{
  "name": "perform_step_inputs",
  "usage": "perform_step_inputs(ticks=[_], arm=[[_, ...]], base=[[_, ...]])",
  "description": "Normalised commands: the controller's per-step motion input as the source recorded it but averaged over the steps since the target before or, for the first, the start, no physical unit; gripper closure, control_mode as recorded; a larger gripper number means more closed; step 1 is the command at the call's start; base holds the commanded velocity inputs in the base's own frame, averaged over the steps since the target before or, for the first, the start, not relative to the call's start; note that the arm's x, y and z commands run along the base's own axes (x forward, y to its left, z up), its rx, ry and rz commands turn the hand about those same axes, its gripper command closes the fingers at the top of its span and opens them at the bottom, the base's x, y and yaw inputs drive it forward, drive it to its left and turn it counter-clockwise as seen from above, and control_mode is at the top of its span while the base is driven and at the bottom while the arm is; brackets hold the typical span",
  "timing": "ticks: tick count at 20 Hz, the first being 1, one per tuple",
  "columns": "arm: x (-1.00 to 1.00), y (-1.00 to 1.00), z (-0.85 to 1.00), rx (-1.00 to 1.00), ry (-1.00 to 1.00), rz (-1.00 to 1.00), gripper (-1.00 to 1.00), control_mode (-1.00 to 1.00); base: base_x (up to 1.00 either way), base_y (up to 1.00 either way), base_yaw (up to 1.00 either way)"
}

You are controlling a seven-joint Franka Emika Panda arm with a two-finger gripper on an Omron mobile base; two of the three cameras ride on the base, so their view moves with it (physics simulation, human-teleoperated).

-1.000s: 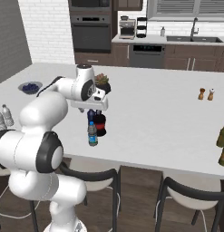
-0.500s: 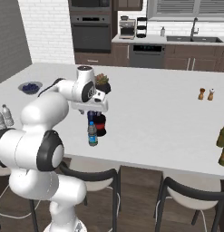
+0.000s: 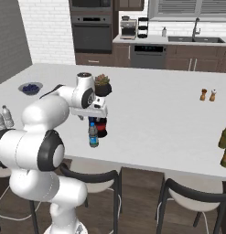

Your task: Move the plastic bottles in the middle to the plastics group, and the glass bottles in the middle to the glass group.

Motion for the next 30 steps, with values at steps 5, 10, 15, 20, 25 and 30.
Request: perform_step_inputs(ticks=[5,10,15,20,25,30], arm=[[0.0,0.0,-0.2,0.0,0.0,0.02,-1.0,-1.0],[0.0,0.0,-0.22,0.0,0.0,0.02,-1.0,-1.0],[0.0,0.0,-0.19,0.0,0.0,0.0,-1.0,-1.0],[0.0,0.0,-0.06,0.0,0.0,0.0,-1.0,-1.0],[0.01,0.0,0.0,0.0,0.0,0.0,-1.0,-1.0],[0.15,0.0,-0.04,0.0,0.0,0.0,-1.0,-1.0]], base=[[0.0,0.0,0.0],[0.0,0.0,0.0],[0.0,0.0,0.0],[0.0,0.0,0.0],[0.0,0.0,0.0],[0.0,0.0,0.0]])
